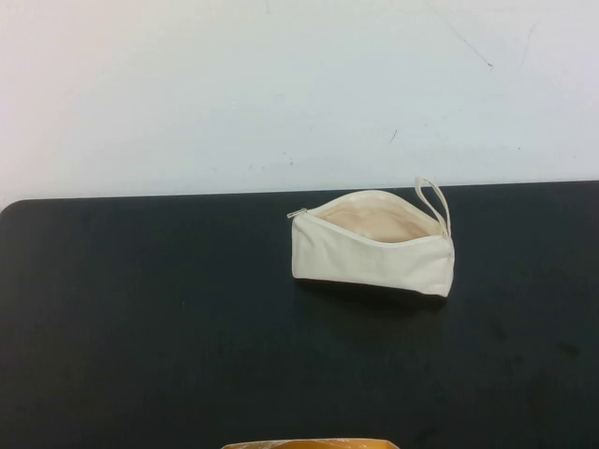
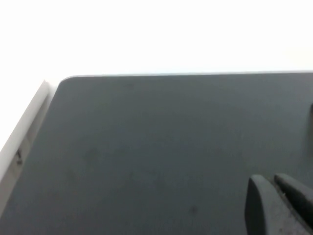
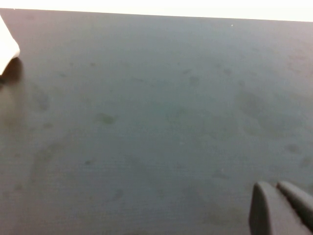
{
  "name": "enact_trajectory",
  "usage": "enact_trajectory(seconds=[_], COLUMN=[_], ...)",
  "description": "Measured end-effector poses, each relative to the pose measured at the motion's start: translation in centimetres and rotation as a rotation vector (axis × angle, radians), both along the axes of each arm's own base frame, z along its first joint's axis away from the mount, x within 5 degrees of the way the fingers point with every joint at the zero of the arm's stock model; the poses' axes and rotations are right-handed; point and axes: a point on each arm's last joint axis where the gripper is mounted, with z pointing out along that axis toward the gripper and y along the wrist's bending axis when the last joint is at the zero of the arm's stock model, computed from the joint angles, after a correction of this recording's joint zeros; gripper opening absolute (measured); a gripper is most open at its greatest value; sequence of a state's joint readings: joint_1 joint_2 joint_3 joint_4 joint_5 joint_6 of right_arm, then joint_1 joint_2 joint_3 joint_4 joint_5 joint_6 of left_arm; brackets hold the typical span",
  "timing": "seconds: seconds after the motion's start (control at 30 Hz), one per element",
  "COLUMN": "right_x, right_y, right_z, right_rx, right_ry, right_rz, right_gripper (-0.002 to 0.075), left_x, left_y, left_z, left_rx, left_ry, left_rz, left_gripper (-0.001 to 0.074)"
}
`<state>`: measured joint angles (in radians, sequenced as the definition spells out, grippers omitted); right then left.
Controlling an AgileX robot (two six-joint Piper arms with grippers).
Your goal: Put eraser into pencil case
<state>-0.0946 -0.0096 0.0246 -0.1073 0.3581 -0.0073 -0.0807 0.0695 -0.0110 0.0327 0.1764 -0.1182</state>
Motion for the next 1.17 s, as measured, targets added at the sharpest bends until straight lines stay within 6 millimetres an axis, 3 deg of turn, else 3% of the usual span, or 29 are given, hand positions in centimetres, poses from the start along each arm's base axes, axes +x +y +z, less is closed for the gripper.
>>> enact_trajectory(seconds=[0.13,0.47,1.17], right_x=[0.0,0.0,0.0], right_y=[0.0,0.0,0.0], right_z=[0.0,0.0,0.0], right_rx=[0.0,0.0,0.0], right_ry=[0.0,0.0,0.0], right_rz=[0.0,0.0,0.0], right_gripper=[-0.0001,-0.0001,-0.0001], left_x=[-0.3,-0.7,-0.7], left_y=[0.1,0.2,0.1], left_z=[-1.2,-1.9,-2.0], left_rx=[0.009,0.021,0.025], left_ry=[0.017,0.078,0.103], left_rz=[0.017,0.026,0.023], left_gripper=[-0.0001,-0.0001,-0.0001])
